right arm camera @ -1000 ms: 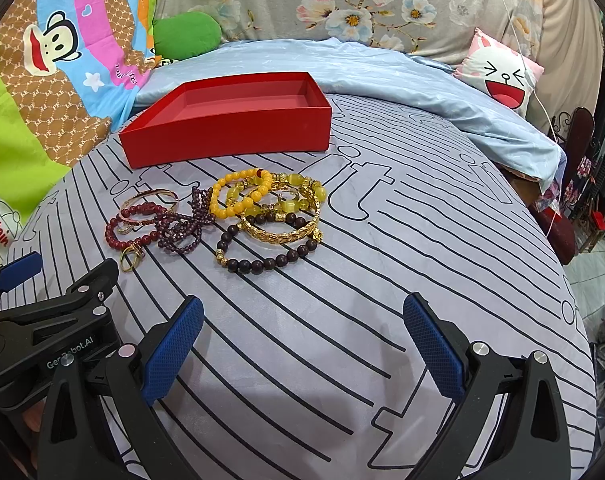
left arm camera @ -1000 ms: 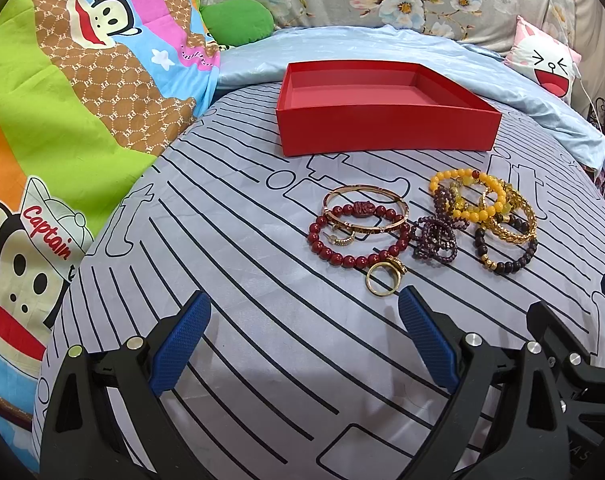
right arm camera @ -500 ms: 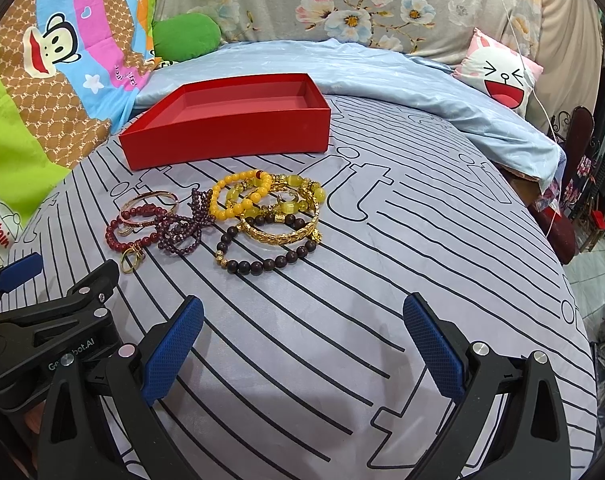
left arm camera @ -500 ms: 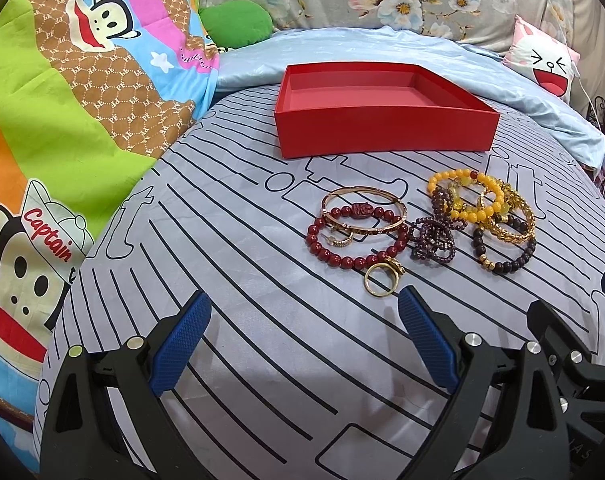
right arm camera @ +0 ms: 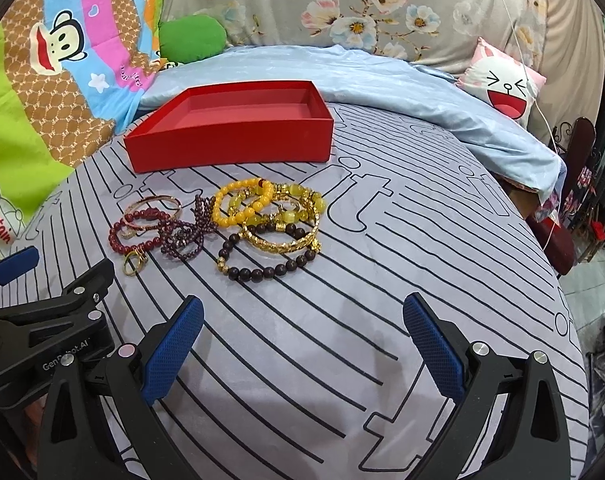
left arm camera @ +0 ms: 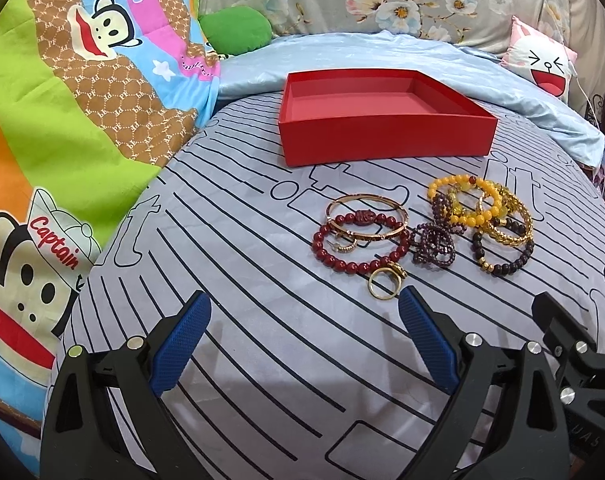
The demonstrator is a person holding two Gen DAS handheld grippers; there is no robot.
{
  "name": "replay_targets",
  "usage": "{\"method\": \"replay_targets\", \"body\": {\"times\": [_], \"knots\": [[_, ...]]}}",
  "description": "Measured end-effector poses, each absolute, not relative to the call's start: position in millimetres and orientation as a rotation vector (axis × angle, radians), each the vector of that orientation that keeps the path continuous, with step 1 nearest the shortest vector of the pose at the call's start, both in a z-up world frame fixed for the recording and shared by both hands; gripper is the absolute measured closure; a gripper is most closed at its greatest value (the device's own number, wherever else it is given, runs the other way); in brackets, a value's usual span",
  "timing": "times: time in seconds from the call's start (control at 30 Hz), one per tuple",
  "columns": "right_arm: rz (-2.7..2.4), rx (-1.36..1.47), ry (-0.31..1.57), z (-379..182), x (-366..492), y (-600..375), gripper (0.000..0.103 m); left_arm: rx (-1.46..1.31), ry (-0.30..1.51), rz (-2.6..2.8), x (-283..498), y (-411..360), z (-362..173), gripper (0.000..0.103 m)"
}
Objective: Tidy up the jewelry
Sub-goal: 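Lower the right gripper onto the gold twisted cuff and close on it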
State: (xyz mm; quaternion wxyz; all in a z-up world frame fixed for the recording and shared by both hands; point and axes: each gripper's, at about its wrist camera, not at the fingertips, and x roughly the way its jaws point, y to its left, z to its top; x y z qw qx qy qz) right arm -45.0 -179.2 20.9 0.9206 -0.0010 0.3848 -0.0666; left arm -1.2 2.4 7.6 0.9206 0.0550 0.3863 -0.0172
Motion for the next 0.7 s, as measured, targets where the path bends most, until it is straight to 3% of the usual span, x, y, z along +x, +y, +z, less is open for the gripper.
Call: {"method": "replay_targets", "body": {"times": [0.7], "knots": [[-0.117,0.036,0.808,22.3,-13.1,-192.8,0.007,0.062,0.847,-0.007,18.6,25.3,5.2,0.011]]}}
